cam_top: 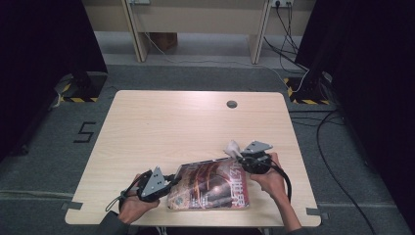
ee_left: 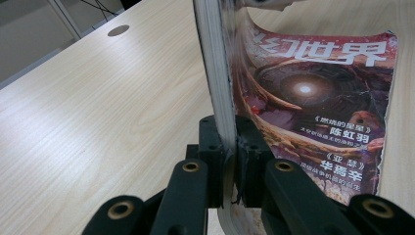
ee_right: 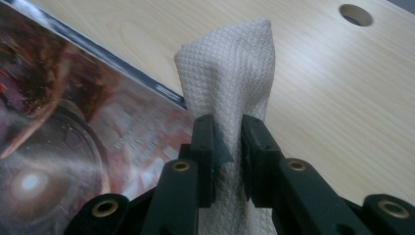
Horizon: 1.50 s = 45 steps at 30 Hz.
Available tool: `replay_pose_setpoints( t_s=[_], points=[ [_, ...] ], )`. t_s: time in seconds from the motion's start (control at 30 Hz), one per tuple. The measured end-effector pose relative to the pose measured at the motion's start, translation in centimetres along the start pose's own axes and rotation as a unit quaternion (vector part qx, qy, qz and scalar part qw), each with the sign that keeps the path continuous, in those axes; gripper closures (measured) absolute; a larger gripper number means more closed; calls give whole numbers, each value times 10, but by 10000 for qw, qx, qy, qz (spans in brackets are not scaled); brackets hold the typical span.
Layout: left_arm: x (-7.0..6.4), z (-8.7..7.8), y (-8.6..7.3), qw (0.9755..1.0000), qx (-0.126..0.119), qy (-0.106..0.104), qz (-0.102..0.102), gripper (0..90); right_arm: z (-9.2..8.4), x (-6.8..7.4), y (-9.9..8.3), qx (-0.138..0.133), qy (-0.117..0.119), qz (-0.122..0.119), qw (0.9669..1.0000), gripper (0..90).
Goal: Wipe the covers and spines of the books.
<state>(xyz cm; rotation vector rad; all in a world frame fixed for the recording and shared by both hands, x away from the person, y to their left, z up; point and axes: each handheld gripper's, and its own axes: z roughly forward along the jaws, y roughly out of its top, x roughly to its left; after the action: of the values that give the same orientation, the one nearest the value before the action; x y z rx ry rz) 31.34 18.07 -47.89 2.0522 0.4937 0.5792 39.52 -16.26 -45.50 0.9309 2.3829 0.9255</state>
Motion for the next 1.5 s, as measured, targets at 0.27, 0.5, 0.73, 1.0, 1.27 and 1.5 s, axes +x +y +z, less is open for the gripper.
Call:
replay_pose_setpoints(
  t_s=[0.27, 0.5, 0.73, 1.0, 1.27, 1.5],
  points=[
    [0, 1, -1, 10000, 39, 2, 6, 833, -4, 37, 27, -221, 369, -496, 9978, 778],
    [0, 1, -2, 10000, 61, 20, -2, 826, -8, 70, 50, -392, 416, -1051, 9928, 778],
    [0, 1, -1, 10000, 65, 9, 33, 828, -2, 52, 40, -185, 283, -841, 9959, 780],
    [0, 1, 0, 10000, 56, 28, 10, 827, 0, 42, 33, -34, 137, -697, 9975, 779],
    [1, 2, -2, 10000, 80, 45, -13, 820, -10, 87, 66, -456, 500, -1223, 9902, 778],
    [1, 2, -2, 9999, 87, 66, 7, 816, -15, 112, 85, -688, 708, -1474, 9841, 777]
  ],
)
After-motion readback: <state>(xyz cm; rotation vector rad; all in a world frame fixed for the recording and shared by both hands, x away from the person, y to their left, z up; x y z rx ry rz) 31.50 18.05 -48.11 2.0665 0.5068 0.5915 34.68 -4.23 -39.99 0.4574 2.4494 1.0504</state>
